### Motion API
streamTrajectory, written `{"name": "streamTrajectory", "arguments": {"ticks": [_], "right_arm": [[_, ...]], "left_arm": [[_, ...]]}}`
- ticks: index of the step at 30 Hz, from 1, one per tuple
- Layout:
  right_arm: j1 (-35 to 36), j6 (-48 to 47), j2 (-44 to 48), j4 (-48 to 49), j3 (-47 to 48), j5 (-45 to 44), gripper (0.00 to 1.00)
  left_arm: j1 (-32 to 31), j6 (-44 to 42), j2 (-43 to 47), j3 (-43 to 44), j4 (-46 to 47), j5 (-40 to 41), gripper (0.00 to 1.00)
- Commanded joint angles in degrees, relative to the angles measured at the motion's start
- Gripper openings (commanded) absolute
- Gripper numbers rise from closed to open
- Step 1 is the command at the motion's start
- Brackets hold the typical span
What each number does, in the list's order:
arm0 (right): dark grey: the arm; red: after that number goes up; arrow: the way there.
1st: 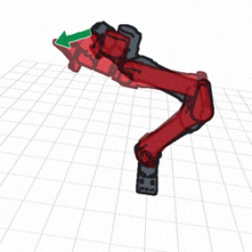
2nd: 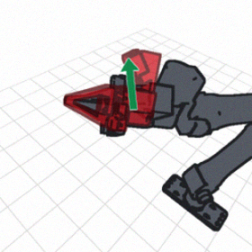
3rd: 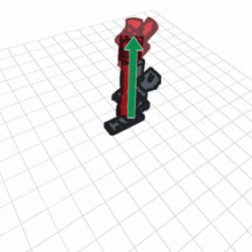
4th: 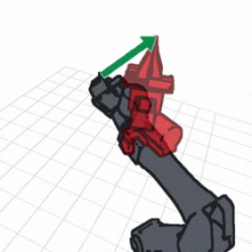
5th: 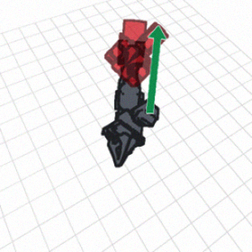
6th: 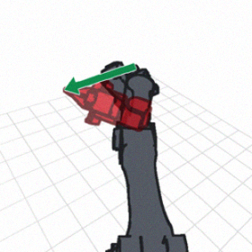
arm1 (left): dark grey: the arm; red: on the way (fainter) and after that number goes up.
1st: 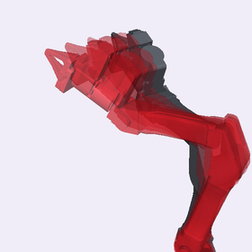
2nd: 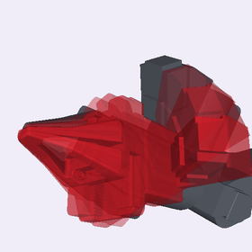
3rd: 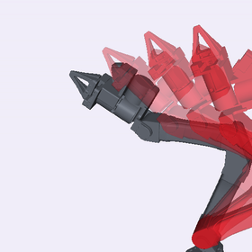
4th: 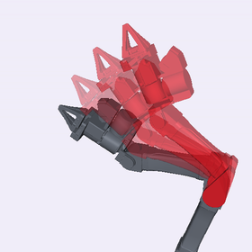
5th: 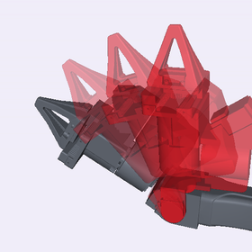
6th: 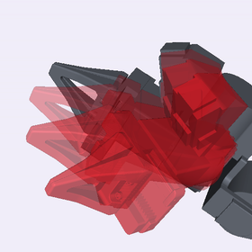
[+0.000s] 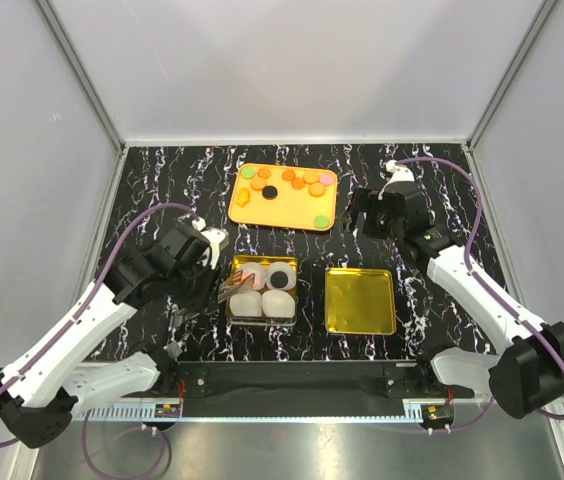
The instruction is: Pack the cookies
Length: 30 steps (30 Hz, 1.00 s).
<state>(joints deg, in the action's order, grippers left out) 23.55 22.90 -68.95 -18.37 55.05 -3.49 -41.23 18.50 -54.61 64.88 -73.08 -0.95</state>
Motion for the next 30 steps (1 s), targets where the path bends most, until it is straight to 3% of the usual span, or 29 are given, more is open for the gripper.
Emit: {"name": "streamTrajectory", "arguments": {"ticks": [1,11,21,30], "right_arm": [[-0.3,-0.7,-0.1,1.3,1.6,0.2,1.00],[-0.3,-0.4,-0.2,1.6,1.6,0.8,1.00],[-0.3,-0.6,0.3,1.4,1.5,0.6,1.00],[-0.3,-0.6,0.4,1.3,1.4,0.5,1.00]], "left_arm": [[-0.6,2.0,2.0,-0.5,0.0,-1.4,0.40],[-2.5,5.8,5.0,-2.7,-2.2,-1.9,0.40],[-3.6,7.1,4.1,-5.6,1.7,-2.6,0.40],[-3.6,6.6,3.5,-5.1,1.5,-1.8,0.47]]}}
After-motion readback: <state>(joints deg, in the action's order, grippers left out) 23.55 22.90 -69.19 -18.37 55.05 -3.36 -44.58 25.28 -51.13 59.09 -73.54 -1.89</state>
